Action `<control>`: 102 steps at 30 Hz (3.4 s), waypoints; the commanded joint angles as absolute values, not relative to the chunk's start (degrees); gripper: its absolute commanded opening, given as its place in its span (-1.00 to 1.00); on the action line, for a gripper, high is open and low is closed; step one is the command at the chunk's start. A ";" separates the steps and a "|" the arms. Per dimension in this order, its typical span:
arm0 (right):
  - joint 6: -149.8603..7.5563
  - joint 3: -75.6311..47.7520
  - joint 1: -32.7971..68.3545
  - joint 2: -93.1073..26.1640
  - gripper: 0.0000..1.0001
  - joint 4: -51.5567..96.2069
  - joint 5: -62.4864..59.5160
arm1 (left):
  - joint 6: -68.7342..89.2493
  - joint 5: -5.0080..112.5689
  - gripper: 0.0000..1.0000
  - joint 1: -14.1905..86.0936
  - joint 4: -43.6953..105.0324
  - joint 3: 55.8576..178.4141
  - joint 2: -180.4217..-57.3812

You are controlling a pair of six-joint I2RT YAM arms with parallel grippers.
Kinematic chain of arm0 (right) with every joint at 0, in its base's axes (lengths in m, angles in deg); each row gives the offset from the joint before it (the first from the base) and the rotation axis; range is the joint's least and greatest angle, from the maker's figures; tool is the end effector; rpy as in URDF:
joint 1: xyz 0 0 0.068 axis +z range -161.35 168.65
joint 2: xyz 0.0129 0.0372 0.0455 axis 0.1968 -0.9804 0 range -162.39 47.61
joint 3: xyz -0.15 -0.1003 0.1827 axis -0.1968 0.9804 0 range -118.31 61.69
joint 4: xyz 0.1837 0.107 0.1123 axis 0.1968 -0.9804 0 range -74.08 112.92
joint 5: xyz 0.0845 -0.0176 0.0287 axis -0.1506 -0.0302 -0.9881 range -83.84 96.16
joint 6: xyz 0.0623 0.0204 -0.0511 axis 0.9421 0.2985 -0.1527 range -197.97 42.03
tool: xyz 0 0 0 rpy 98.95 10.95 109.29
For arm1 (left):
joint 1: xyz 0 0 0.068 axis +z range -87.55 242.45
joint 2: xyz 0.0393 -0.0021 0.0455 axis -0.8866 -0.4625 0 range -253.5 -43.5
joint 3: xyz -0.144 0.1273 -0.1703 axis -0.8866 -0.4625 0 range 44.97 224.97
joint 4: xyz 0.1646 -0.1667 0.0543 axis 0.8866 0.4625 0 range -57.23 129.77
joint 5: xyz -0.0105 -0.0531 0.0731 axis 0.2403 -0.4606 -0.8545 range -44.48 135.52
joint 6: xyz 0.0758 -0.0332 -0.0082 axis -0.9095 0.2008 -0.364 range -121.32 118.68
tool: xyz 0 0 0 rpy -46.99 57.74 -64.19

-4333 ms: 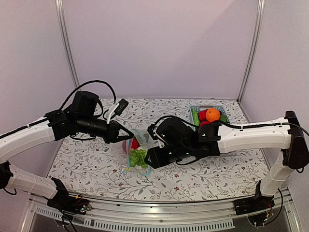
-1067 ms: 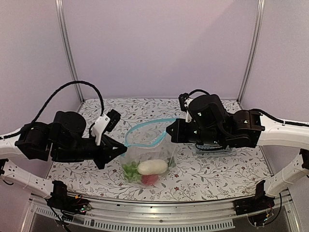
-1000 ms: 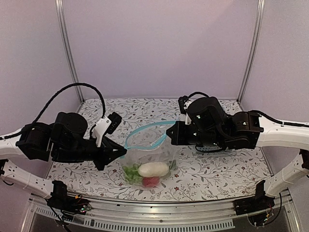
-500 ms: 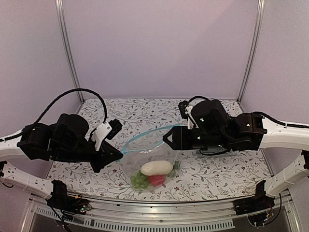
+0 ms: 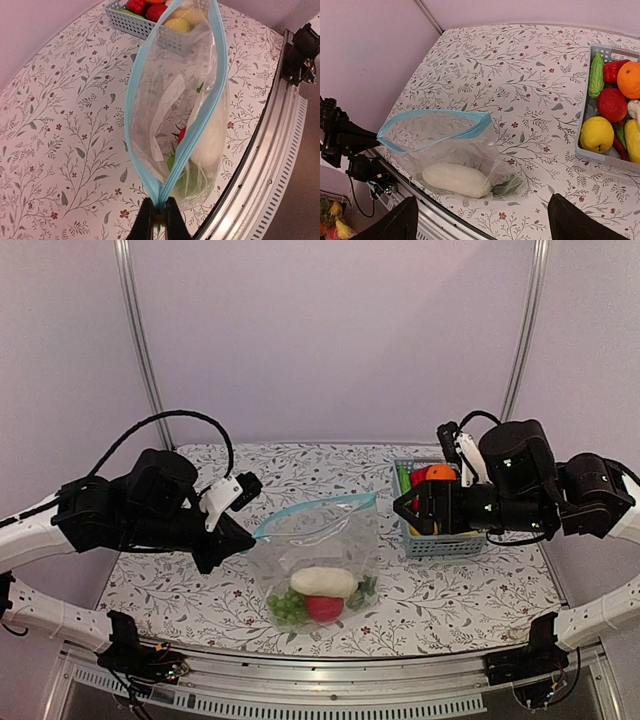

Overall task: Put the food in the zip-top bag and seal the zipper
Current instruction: Pass from the right arm to the left, then pick up the fake vegetable from the bin.

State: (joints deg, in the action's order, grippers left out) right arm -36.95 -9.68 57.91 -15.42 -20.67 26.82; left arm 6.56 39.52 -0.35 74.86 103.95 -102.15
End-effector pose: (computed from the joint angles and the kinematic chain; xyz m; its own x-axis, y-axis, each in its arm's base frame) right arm 0.1073 0.2108 0.3437 -0.6614 -0.0129 -0.7499 -0.4491 0.8076 0.3823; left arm 0.1086 -0.1944 0.2887 -0.4180 0.5149 -0.7484 0.7992 0.6002 -0.0335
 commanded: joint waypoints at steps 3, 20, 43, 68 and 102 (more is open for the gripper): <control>-41.21 -9.51 46.57 -14.78 0.82 -30.86 26.50 | 0.95 40.21 -1.00 3.77 70.62 102.87 -101.22; -53.19 -8.56 18.74 -28.46 0.84 -21.84 18.77 | 0.78 40.76 -1.00 6.64 67.19 97.73 -96.49; -59.25 -27.70 14.80 -59.22 0.82 -20.50 29.09 | 1.38 40.93 -1.00 6.64 67.76 97.79 -96.35; -59.75 -30.33 14.23 -65.01 0.41 -20.17 33.27 | 1.30 41.32 -1.00 6.64 67.78 97.79 -96.58; -54.34 -23.45 21.66 -15.84 0.16 -35.98 2.34 | 1.99 47.24 -1.00 6.47 64.78 104.95 -103.72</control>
State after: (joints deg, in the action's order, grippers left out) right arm -56.89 -22.38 17.62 -17.23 -30.20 8.51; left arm 1.68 45.36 5.90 67.34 103.86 -102.76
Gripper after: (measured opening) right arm 0.730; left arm 0.026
